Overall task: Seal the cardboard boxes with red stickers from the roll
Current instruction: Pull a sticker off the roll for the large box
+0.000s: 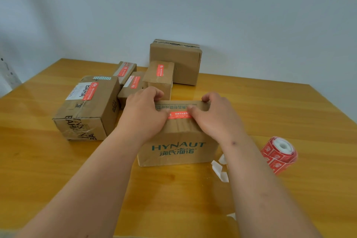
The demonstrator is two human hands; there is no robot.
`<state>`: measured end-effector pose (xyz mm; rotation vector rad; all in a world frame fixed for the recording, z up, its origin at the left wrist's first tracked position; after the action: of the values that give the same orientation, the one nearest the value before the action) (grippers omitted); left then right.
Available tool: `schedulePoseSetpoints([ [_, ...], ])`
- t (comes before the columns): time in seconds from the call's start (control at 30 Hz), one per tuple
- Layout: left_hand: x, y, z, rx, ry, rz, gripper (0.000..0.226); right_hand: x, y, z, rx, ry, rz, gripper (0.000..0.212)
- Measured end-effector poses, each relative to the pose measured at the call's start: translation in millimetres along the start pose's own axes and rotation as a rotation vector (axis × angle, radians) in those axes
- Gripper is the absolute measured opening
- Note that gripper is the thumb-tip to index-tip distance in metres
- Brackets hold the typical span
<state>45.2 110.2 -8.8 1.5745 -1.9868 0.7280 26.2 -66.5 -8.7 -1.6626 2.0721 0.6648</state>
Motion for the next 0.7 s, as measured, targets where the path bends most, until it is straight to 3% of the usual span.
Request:
schedulePoseSetpoints([
  [0.13, 1, 1, -3, -0.003, 0.014, -0.003, 0.039, -2, -1, -4, 0.010, -0.029, 0.005, 0.033],
  [0.23, -2, 7, -3, -0.022, 0.109, -0.003, 0.041, 2, 3, -4, -0.012, -0.056, -0.050, 0.038],
  [0.3, -7, 17, -3, -0.085, 0.185, 0.013, 0.043, 10, 11, -2, -0.144, -0.159, -0.120, 0.057],
  [0.4, -16, 31, -4, -0.321, 0.175, 0.000, 0.082, 23, 25, -7, -0.424, -0.264, -0.167, 0.104],
  [0.47, -17, 36, -8, -0.438, 0.178, 0.010, 0.093, 30, 30, -10, -0.493, -0.266, -0.186, 0.113],
  [0.57, -14, 40, -13, -0.455, 0.249, 0.026, 0.083, 30, 36, -10, -0.439, -0.336, -0.202, 0.097],
  [0.7, -20, 39, -19, -0.269, 0.467, -0.119, 0.055, 31, 40, -10, -0.253, -0.504, -0.150, 0.058],
])
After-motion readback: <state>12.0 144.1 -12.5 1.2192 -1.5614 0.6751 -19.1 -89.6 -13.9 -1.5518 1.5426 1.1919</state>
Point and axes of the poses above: each hand's wrist, its own y-axis away from the middle knuckle, its own z-axis out of the palm, x = y × z, the point moved 3 cm from there along -y, towards the middle knuckle, and after that the axes turned 10 degrees about -x, right-handed, at the moved point
